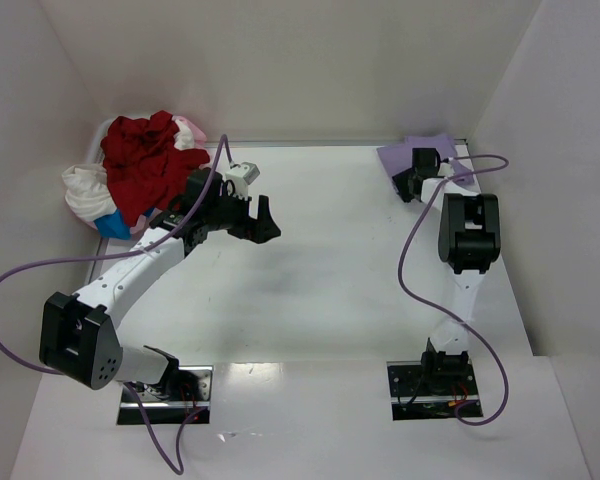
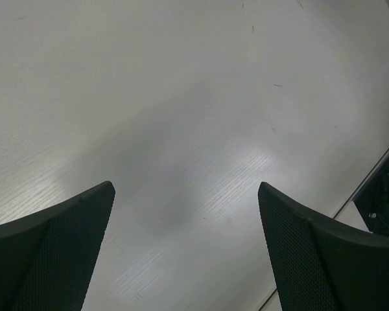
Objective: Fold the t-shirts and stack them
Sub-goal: Put the neatly folded tshirt into the corner of the board with the right arm
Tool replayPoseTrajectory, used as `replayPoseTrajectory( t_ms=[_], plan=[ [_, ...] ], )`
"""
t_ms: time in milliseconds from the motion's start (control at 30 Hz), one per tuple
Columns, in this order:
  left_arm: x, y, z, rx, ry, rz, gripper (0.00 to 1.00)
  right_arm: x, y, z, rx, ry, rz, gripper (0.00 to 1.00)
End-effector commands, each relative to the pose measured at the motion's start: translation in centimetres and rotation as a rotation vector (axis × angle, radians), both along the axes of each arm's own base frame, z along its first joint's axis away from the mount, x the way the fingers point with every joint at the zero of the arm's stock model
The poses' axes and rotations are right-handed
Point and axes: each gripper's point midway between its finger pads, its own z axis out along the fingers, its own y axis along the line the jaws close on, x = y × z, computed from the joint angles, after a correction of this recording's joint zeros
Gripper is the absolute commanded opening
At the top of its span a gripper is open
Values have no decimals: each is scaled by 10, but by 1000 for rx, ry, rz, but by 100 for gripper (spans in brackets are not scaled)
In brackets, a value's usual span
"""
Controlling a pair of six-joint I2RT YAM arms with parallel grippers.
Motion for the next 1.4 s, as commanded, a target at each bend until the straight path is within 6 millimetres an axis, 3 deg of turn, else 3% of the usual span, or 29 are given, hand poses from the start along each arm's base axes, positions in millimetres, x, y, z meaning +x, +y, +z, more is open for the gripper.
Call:
replayPoseTrajectory(
  t_ms=[0, 167, 267, 300, 400, 467, 500, 533, 567, 733, 800, 833, 867, 933, 967, 1067, 1100, 1167, 1200, 1267, 1300, 1367],
  plan=[
    [6, -3, 15, -15, -43, -17, 99, 24, -4, 13, -29, -90, 15, 45],
    [5, -5, 18, -27, -48, -32, 99, 29, 9, 25, 3, -151, 184, 49],
    [5, -6, 18, -32, -42, -27, 99, 19, 15, 23, -7, -105, 254, 57],
    [4, -5, 21, -36, -51, -27, 99, 18, 15, 40, -24, -123, 265, 59],
    [1, -8, 20, -47, -47, -45, 99, 0, 16, 57, -70, -121, 320, 68],
    [2, -8, 22, -55, -48, -40, 99, -12, 16, 87, -106, -160, 340, 71],
    [1, -10, 22, -62, -46, -51, 99, -17, 11, 95, -151, -165, 349, 74],
    [1, -10, 22, -62, -46, -51, 99, -20, 8, 120, -188, -201, 344, 75],
    [-1, -11, 23, -72, -37, -55, 99, -21, 4, 130, -224, -216, 340, 77],
    [-3, -13, 29, -95, -47, -55, 99, -13, -39, 166, -450, -224, 250, 81],
    [-4, -12, 25, -92, -39, -55, 99, -6, -47, 152, -489, -169, 246, 78],
    [-5, -12, 28, -95, -47, -55, 99, 2, -52, 160, -526, -171, 246, 75],
    [-5, -12, 28, -95, -47, -55, 99, 6, -58, 156, -551, -145, 238, 69],
    [-4, -10, 28, -93, -44, -39, 99, 18, -65, 136, -582, -74, 252, 60],
    [-2, -9, 27, -88, -46, -30, 99, 20, -73, 129, -615, -35, 242, 50],
    [-3, -7, 24, -79, -33, -22, 99, 29, -87, 99, -647, 57, 244, 35],
    [-2, -6, 28, -69, -45, -19, 99, 31, -89, 94, -651, 74, 239, 21],
    [1, -5, 27, -57, -32, -7, 99, 36, -102, 77, -653, 107, 236, 17],
    [2, -5, 23, -48, -30, -11, 99, 41, -101, 77, -648, 99, 242, 14],
    [8, 0, 22, -35, -27, 16, 99, 40, -105, 46, -619, 163, 270, 13],
    [8, 0, 22, -35, -27, 16, 99, 46, -113, 51, -619, 159, 256, 12],
    [8, -1, 18, -37, -8, 22, 99, 43, -122, 28, -613, 216, 252, 12]
  ],
)
